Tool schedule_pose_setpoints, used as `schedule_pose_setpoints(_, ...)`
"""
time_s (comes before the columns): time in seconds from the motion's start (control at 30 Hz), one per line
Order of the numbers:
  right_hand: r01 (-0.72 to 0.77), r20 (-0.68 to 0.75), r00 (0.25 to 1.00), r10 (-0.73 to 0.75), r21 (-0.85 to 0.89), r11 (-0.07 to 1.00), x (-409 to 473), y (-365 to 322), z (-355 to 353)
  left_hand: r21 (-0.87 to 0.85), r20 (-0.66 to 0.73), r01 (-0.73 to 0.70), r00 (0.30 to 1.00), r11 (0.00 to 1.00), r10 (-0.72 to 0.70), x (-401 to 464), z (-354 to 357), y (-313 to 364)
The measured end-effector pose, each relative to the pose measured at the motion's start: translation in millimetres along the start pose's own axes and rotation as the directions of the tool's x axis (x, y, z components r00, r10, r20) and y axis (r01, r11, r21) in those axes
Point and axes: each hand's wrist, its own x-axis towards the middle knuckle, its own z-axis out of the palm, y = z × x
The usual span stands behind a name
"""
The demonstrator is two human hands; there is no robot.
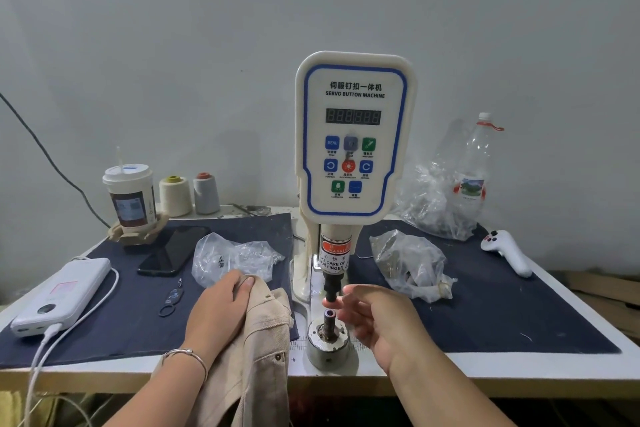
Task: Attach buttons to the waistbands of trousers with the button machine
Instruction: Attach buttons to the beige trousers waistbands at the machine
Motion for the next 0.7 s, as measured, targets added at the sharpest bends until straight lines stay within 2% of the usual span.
schedule_pose_setpoints(0.13,-0.001,0.001,1.000,0.001,-0.028,1.000,6.3,0.9,-0.8,0.002,0.000,-0.003,1.000,1.000,0.003,-1.2,-0.4,0.2)
schedule_pose_setpoints(0.27,0.008,0.012,1.000,-0.009,0.078,0.997,11.2,7.8,-6.1,0.003,-0.003,0.000,1.000,1.000,0.000,-1.0,-0.5,0.0)
schedule_pose_setpoints(0.43,0.040,0.065,0.997,-0.047,0.099,0.994,2.8,13.5,-10.6,-0.001,0.003,0.004,1.000,1.000,-0.004,-1.0,-0.7,-1.2)
schedule_pose_setpoints(0.6,0.182,-0.054,0.981,-0.187,-0.092,0.979,-17.7,24.0,-12.0,-0.007,0.007,0.002,1.000,1.000,-0.002,0.2,-0.7,-1.3)
schedule_pose_setpoints(0.7,0.350,-0.005,0.933,-0.361,-0.231,0.908,-33.4,41.2,-3.3,-0.013,0.006,-0.001,1.000,1.000,0.001,0.2,-0.5,-1.7)
